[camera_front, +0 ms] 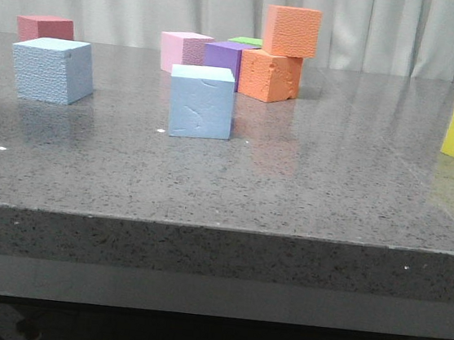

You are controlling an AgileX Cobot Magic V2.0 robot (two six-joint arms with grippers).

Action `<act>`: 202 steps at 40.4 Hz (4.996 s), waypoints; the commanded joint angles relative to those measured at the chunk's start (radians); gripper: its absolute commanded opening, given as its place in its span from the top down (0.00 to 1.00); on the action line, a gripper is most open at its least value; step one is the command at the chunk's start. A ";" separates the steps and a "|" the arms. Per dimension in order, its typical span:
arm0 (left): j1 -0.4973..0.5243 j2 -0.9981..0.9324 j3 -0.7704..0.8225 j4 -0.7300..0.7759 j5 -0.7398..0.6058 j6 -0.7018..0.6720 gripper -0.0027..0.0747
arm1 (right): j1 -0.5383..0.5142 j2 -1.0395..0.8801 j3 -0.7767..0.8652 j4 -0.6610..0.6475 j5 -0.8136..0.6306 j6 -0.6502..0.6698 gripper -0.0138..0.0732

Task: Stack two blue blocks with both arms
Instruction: 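Move the left gripper toward the light-blue cube nearest the red cube, then lower the left gripper around that light-blue cube and close, then lift the light-blue cube and carry it over the placed blue cube, then lower the held cube onto the other light-blue cube and open, then raise the left gripper away from the stacked cubes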

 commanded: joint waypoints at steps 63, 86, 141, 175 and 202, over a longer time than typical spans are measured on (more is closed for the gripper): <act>0.071 0.482 -0.672 -0.300 0.354 0.386 0.49 | -0.008 -0.004 -0.025 0.017 -0.069 -0.003 0.40; -0.141 0.502 -0.727 -0.448 0.453 0.984 0.49 | -0.008 -0.004 -0.025 0.017 -0.069 -0.003 0.40; -0.156 0.532 -0.656 -0.406 0.451 1.027 0.49 | -0.008 -0.004 -0.025 0.017 -0.069 -0.003 0.40; -0.154 0.493 -0.657 -0.361 0.322 0.935 0.19 | -0.008 -0.004 -0.025 0.017 -0.069 -0.003 0.40; -0.154 0.349 -0.657 -0.213 0.287 0.438 0.19 | -0.008 -0.004 -0.025 0.017 -0.069 -0.003 0.40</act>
